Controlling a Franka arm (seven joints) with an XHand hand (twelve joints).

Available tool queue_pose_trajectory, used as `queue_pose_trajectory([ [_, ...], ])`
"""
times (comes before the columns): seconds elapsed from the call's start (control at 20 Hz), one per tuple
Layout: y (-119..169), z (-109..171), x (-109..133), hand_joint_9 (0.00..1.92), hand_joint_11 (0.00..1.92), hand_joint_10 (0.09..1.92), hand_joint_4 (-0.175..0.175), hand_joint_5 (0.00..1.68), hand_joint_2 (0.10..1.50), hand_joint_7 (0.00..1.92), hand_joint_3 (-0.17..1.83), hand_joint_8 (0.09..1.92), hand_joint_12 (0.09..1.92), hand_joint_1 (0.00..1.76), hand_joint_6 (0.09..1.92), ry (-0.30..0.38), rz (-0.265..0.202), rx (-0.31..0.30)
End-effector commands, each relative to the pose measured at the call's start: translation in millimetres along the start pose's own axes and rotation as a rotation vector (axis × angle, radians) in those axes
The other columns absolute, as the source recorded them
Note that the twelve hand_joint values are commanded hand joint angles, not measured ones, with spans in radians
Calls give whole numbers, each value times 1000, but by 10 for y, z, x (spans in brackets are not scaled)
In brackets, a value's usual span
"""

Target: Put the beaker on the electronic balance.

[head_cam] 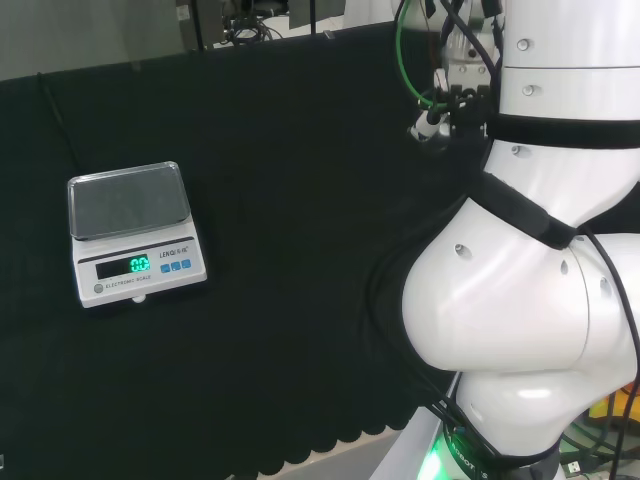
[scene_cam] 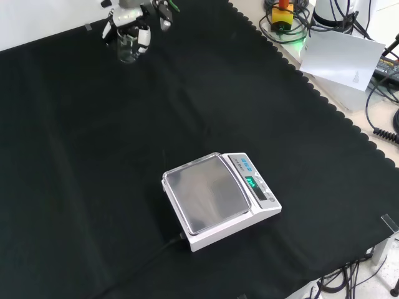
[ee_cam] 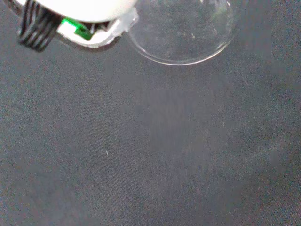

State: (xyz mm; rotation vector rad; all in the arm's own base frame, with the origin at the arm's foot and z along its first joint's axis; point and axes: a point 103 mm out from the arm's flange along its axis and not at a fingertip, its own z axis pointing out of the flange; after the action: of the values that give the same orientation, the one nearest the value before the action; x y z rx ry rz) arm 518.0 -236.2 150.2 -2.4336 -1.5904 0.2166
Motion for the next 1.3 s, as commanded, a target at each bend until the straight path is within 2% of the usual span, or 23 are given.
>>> queue_pose_trajectory([
  [0.05,-119,-206,89,1181,1371,1216,30,927,762,889,844,1447,763,1210,1315,-5,-18,-12],
  [0.35,-134,-189,139,1184,1367,1217,29,930,757,892,852,1449,768,1211,1313,1,-25,-5],
  [0.5,-126,-213,345,1190,1363,1215,29,934,749,899,864,1447,775,1213,1309,-13,-65,-7],
  [0.6,-126,-234,583,1195,1362,1215,29,937,745,901,869,1448,778,1213,1306,-26,-116,-12],
  [0.85,-194,-248,1392,1202,1360,1215,27,941,742,902,873,1450,781,1214,1302,-50,-270,-10],
  [1.3,-582,-177,2836,1212,1354,1208,26,945,728,915,894,1449,790,1217,1298,-115,-536,3],
])
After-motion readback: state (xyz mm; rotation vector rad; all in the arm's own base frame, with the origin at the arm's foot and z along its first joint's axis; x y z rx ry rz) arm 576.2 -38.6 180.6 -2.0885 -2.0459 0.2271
